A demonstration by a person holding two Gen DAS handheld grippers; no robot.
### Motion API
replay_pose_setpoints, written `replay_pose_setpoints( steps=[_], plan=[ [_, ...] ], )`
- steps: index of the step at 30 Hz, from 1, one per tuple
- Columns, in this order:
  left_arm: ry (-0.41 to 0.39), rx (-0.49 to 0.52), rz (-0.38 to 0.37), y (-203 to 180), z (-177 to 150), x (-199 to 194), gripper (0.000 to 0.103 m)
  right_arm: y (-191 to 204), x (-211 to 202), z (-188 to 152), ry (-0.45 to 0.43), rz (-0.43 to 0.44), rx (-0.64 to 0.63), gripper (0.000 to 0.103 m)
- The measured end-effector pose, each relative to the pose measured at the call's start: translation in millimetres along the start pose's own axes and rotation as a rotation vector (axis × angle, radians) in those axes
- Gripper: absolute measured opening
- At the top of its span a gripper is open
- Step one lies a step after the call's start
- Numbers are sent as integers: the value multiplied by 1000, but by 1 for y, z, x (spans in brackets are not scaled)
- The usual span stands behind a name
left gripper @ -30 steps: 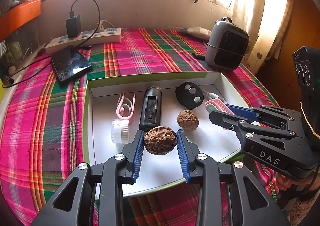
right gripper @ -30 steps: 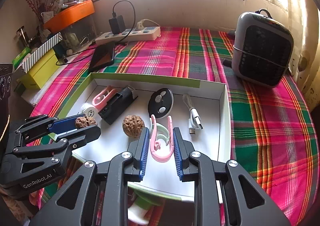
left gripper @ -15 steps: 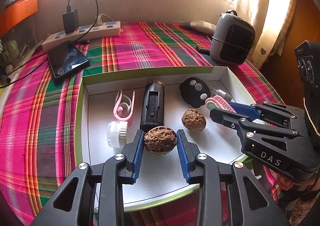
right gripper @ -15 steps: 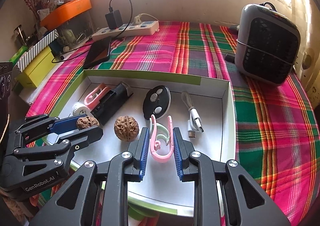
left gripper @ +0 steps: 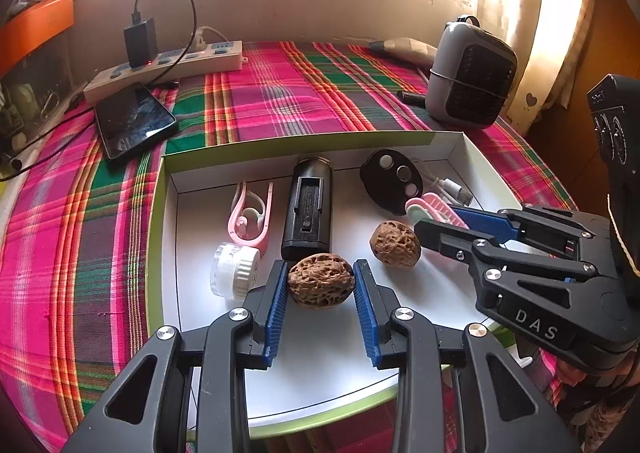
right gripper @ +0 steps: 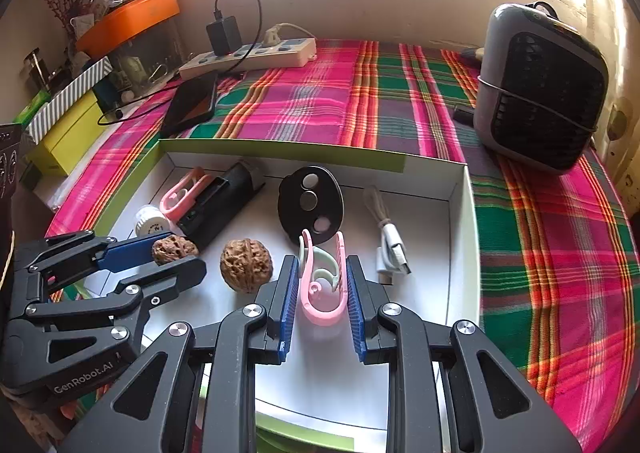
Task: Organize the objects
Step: 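Open the right gripper to release the pink hook in the box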
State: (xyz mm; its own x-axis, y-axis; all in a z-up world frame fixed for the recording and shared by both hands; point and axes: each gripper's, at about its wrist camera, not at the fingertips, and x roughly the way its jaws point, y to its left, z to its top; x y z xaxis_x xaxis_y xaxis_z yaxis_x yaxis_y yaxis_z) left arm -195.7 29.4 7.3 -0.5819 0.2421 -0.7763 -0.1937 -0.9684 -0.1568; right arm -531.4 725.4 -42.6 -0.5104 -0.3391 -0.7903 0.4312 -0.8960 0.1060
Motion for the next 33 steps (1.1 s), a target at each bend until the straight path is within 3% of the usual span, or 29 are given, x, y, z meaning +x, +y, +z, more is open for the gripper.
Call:
replay_pose_setpoints(
  steps=[33],
  plan=[
    [-2,-8,42,-10,2,4,31,0,4,2,-8,7,13,27]
  ],
)
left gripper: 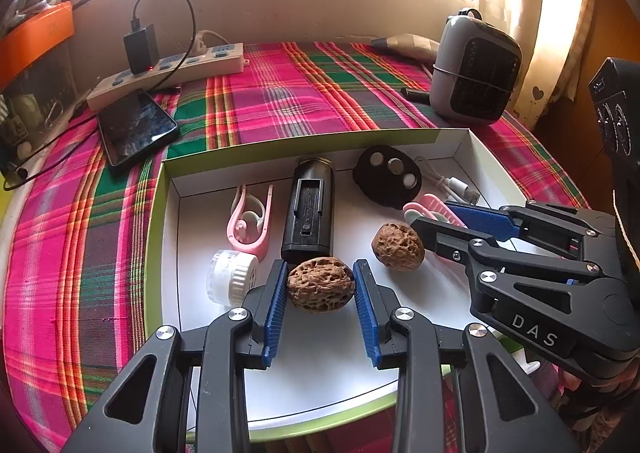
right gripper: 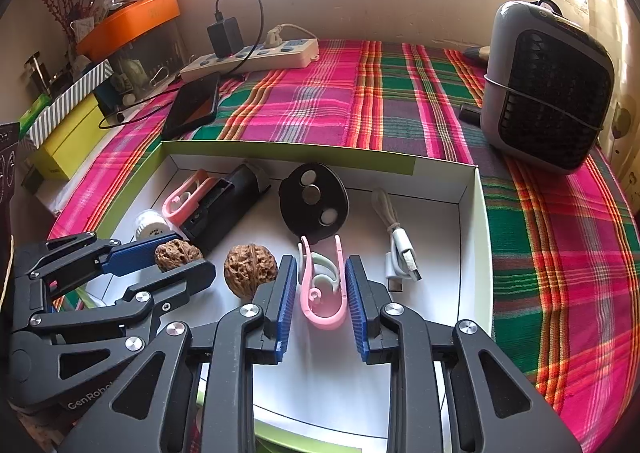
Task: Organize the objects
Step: 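Open the right gripper to release the pink hook in the box, then open the left gripper to drop the walnut, then withdraw both grippers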
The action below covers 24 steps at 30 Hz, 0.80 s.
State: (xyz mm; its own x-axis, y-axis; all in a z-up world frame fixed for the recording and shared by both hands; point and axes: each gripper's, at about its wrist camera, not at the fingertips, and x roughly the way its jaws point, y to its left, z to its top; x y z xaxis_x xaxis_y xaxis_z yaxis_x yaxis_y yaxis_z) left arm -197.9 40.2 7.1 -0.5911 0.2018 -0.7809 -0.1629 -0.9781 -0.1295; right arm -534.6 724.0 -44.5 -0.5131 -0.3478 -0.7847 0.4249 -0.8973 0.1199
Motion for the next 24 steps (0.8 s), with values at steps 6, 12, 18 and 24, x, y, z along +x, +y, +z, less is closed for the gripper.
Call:
replay_pose_setpoints(
  steps=[6,12,18,24],
  plan=[
    [-1,-5,5,-5,-1,0,31,-1,0,0,-4,-2,12,35],
    [0,-10,17,-6,-1,0,31,-2,-1,0,-6,-5,16,35],
    [1,-15,31,-3,0,1,32,-1,-3,0,-10,-12,16,35],
    [-10,-31,56,10,1,-3,35,0,-6,-1,-15,-28,13,35]
  ],
)
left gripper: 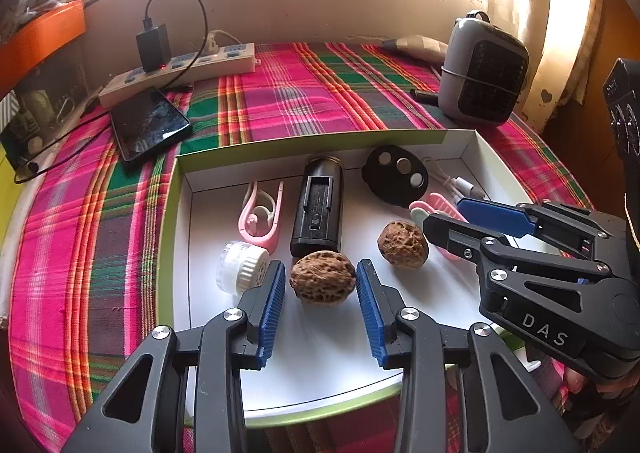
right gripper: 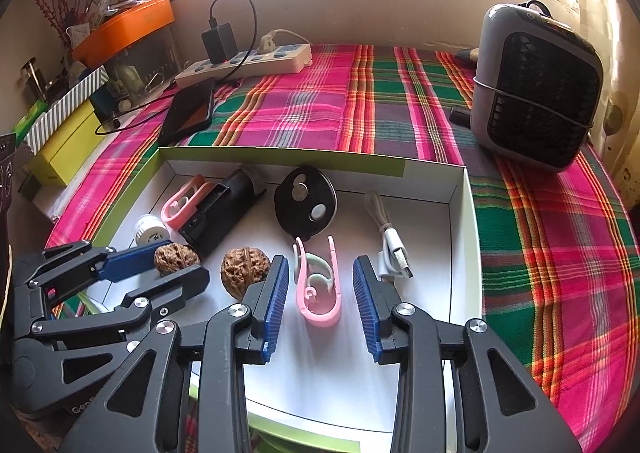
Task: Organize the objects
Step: 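Open the left gripper to drop the walnut, then withdraw both grippers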
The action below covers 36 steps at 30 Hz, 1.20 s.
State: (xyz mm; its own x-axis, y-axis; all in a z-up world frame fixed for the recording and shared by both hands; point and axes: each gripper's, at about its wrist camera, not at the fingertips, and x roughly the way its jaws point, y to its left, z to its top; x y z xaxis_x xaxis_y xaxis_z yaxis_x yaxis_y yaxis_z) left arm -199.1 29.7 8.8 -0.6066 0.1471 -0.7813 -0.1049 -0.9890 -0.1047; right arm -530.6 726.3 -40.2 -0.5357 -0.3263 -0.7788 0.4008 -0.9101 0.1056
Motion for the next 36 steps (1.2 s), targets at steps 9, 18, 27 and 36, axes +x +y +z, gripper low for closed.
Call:
replay_pose_setpoints(
  steps=[9,18,27,36],
  plan=[
    [-21,-20,13,25,-1,-13,36,4,-9,-2,-18,-9,9,35],
    [-49,-25,15,36,-5,-32,36,4,-26,-6,-45,-14,21,35],
    [-113,-7,5,27,-25,-68,36,12,-60,-17,-99,-16,6,35],
    [-130,-27,-45,34,-44,-87,36,10,-79,-38,-126,-31,22,35]
  ],
)
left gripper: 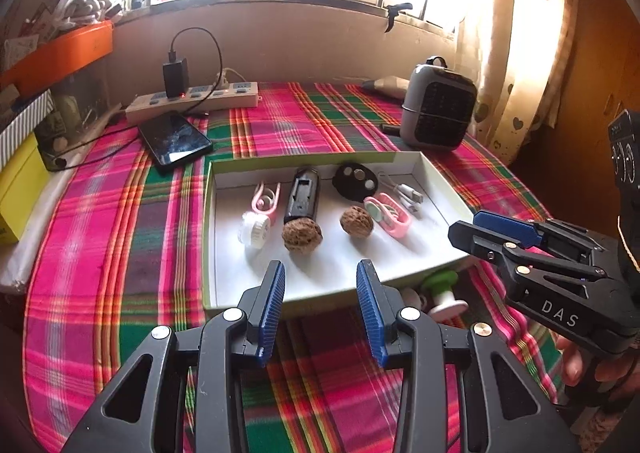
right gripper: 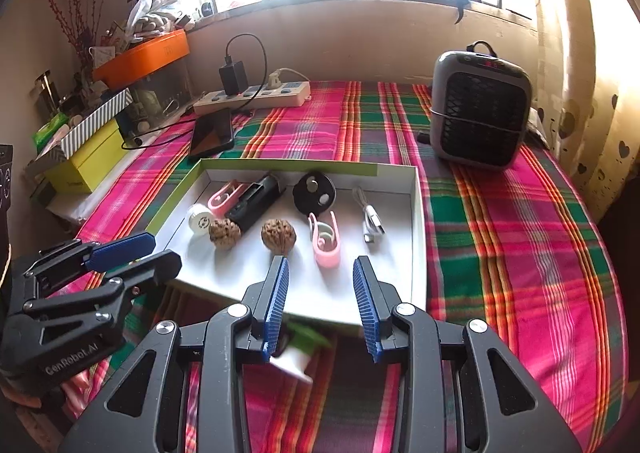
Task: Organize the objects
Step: 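Open the left gripper to drop the walnut, then withdraw both grippers, then move the right gripper to the green spool while the left approaches the white ball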
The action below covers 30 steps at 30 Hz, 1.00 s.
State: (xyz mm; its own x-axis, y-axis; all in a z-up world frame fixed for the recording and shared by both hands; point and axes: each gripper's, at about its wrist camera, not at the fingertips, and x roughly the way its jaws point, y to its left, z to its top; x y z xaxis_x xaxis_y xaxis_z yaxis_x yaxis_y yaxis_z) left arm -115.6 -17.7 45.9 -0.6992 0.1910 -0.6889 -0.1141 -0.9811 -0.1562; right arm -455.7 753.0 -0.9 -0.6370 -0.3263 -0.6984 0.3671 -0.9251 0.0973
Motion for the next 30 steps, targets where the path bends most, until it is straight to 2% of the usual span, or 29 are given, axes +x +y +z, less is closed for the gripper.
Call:
replay_pose_setpoints(
  steps=[8,17,19,20,21,27,29,30],
  plan=[
    [13,-4,-54,14,-17,-7,36,-8,-14,-26,-1,-14,34,35],
    [43,-19,-58,27,-32,-3,36,-1,-4,-39,18,14,55,35],
    [52,-19,-61,24,-36,-2,36,0,0,-41,25,19,60,40],
    [54,-18,-63,34,-38,-4,36,1,1,-41,29,23,62,48],
    [55,-18,-65,38,-39,-5,36,1,3,-42,33,22,64,52],
    [60,-13,-75,77,-41,-13,36,5,8,-45,46,23,58,53],
    [60,-12,-74,27,-38,1,36,6,10,-45,48,17,51,53],
    [60,-13,-74,27,-37,3,36,7,11,-44,50,17,47,53]
  ],
)
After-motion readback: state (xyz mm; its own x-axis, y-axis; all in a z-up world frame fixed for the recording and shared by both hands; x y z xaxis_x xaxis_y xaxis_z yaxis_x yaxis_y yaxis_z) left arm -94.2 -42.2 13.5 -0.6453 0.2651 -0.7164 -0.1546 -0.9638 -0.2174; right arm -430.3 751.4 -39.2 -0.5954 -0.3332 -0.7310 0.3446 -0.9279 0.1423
